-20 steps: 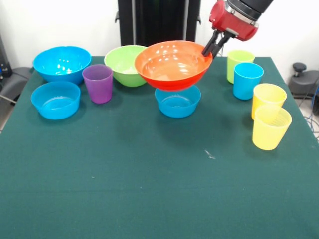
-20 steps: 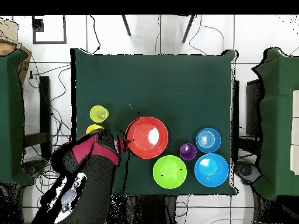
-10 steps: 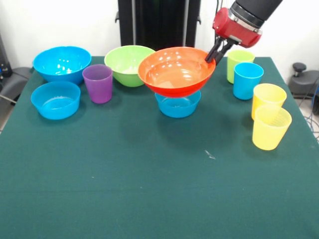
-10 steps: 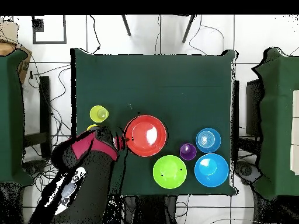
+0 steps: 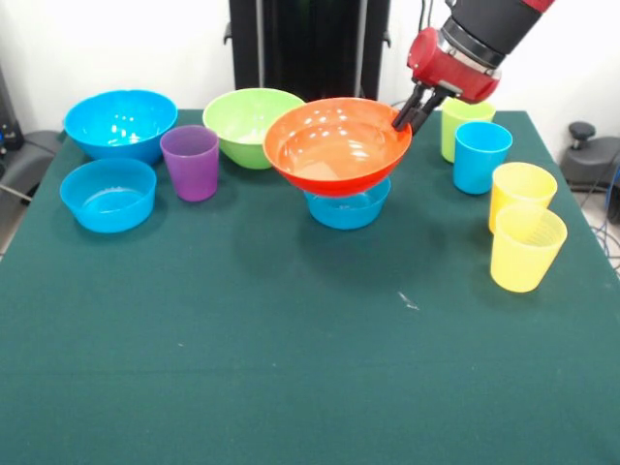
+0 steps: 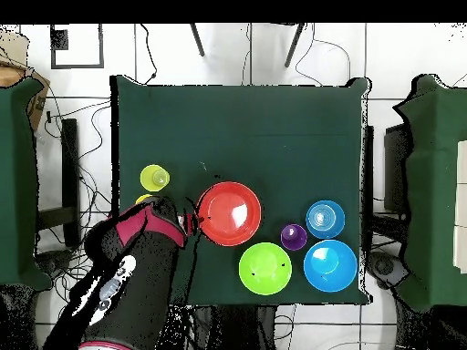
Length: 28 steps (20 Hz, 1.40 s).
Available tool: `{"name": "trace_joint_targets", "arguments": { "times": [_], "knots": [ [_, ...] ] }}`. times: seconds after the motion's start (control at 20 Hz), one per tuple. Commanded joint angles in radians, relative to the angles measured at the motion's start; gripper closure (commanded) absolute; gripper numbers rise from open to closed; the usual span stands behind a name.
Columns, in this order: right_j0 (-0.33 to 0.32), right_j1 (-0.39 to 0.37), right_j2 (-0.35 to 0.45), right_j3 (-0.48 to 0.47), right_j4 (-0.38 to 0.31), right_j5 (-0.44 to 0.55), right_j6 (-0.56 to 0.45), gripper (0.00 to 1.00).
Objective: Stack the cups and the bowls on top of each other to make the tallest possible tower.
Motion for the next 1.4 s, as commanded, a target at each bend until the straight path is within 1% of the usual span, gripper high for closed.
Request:
{"name": "trace_joint_targets", "arguments": {
  "times": [0.05,0.35,0.65,0.9,1.1,1.4],
  "knots": [
    [0.004,0.039,0.032,-0.056,0.022,-0.052,0.172,1.0],
    [0.01,0.067,0.028,-0.073,0.024,-0.047,0.172,1.0],
    [0.03,0.085,0.023,-0.094,0.036,-0.019,0.18,1.0],
    [0.039,0.064,0.022,-0.065,0.065,-0.025,0.203,1.0],
    [0.045,0.062,0.016,-0.055,0.086,-0.029,0.217,1.0],
    [0.058,0.07,0.007,-0.071,0.104,-0.01,0.208,1.0]
  ]
}}
